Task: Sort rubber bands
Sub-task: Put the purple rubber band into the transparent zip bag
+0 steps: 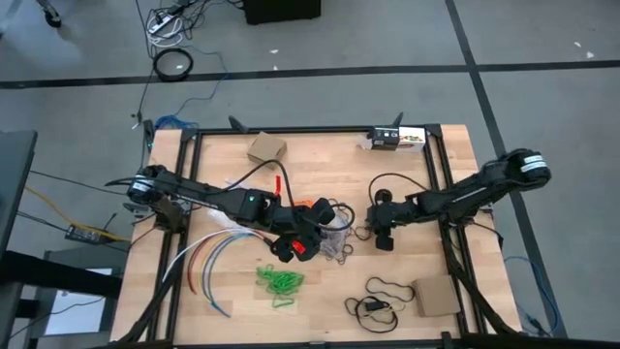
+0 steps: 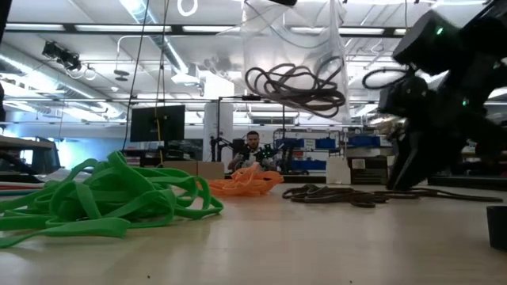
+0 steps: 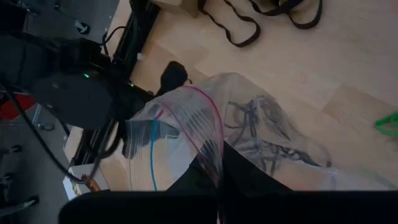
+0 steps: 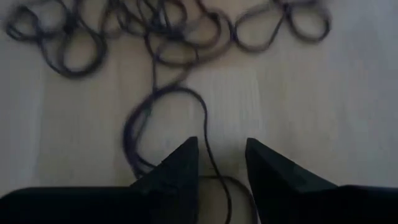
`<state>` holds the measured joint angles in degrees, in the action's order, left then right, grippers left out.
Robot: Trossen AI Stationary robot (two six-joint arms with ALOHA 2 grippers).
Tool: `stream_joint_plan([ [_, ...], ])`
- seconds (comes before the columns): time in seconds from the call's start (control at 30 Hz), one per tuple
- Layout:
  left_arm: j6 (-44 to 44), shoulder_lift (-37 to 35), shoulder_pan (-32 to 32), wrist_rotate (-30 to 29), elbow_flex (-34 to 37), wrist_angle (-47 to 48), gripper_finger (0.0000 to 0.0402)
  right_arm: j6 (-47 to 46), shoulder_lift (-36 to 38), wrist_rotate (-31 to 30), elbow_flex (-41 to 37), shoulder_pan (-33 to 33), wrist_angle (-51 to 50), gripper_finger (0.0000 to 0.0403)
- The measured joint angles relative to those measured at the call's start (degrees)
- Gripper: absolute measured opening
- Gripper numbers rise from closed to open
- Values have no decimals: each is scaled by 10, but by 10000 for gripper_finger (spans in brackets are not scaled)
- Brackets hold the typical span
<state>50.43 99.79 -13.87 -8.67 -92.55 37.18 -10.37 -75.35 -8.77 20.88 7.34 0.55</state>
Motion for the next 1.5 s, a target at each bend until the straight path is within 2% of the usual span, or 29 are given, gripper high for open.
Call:
stream_joint_plan([
  [0.13, -1, 0, 0, 0, 0, -1, 0, 0, -46, 11, 6, -20, 11, 112],
  [0.2, -1, 0, 0, 0, 0, 0, 0, 0, -50, 11, 7, -25, 13, 86],
  [0.3, 0, 0, 0, 0, 0, 0, 0, 11, -41, 32, 9, -34, 7, 19],
  [0.4, 1, 0, 0, 0, 0, -1, 0, 8, -21, 52, 15, -40, -8, 6],
  [0.6, -1, 0, 0, 0, 0, 1, 0, 21, 52, 70, 52, -38, -15, 0],
  [0.97, -1, 0, 0, 0, 0, 5, 0, 97, 162, -13, 181, 4, -79, 0],
  [1.3, -3, 0, 1, 3, 0, 4, 0, 172, 156, -69, 325, 40, -113, 0],
  [1.5, -9, 0, 1, 4, 0, 4, 0, 207, 155, -84, 384, 52, -116, 0],
])
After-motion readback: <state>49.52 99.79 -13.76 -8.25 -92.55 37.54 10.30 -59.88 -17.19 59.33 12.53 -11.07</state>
